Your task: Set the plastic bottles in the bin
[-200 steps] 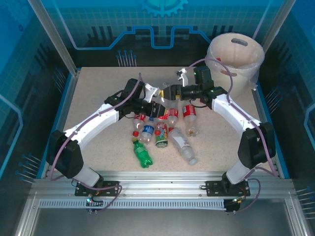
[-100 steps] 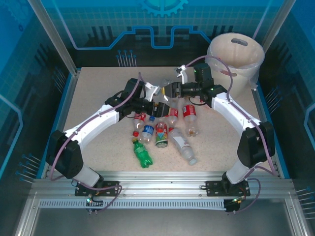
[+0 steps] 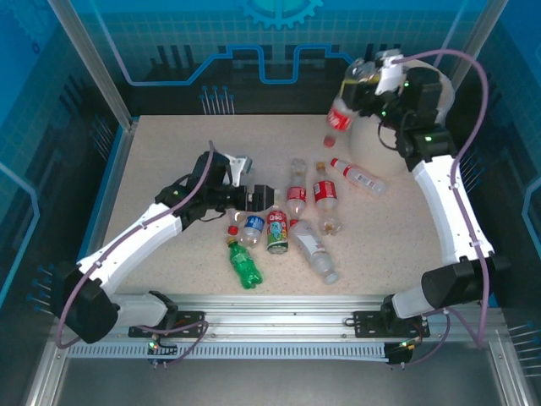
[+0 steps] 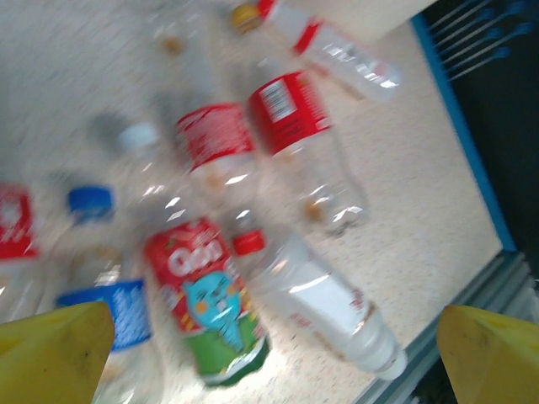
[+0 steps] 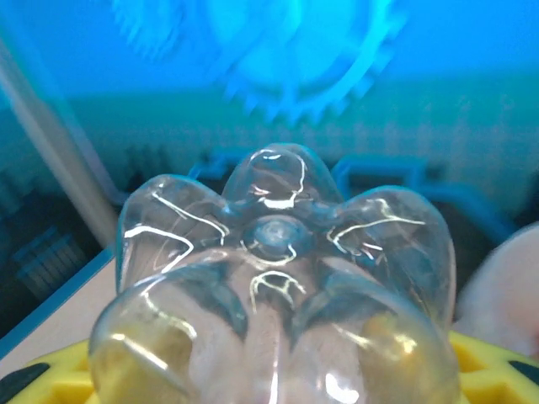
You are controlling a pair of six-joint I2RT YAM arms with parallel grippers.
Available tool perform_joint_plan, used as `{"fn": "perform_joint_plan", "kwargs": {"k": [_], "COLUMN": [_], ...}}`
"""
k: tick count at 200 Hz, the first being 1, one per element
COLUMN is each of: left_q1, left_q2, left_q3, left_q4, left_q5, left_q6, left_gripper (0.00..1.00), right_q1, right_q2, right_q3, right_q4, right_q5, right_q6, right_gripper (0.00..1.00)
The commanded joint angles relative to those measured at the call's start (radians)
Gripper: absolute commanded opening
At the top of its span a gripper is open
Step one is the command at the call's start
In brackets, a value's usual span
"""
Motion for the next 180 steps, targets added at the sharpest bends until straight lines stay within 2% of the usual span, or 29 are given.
{"fn": "perform_joint_plan", "kwargs": {"k": [1,33,57,84,148,180], "left_q1": [-0.003,-0.003,-0.003,-0.004,-0.007,-0.023], "left_q2": [-0.083,-0.171,-0.217,-0.24,-0.224,-0.187], "left_q3": [-0.065,-0.157,-0.224,-0.295,-0.378,-0.39], "left_q4": [-0.115,-0.172,-0.182,-0.148,-0.067,-0.059], "left_q5": [-0.121,-0.172,-0.171,-0.15,-0.127,-0.121], "left_q6": [-0.137,-0.232,-0.285,-0.345,-0.398,-0.406], "left_gripper": [0.99,0.97,0.95,0.94,0.93,0.92], "right_q1": [-0.034,-0.045,-0.045,-0.037,-0.05,-0.068], "right_q2": [0.022,0.1,0.19,0.238,0.32,0.387], "right_q3": [0.07,0.136,0.21,0.2,0.143,0.197], "right_q4": [0.083,0.177,0.167,0.211,0.188,0.111], "right_q5": [0.216,0.411,0.504,0.595,0.604,0.61], "right_q6": [-0.097,-0.229,-0.31,-0.38,-0.37,-0.345], "right_gripper": [0.43,0.4,0.39,0.38,0.39,0.43]}}
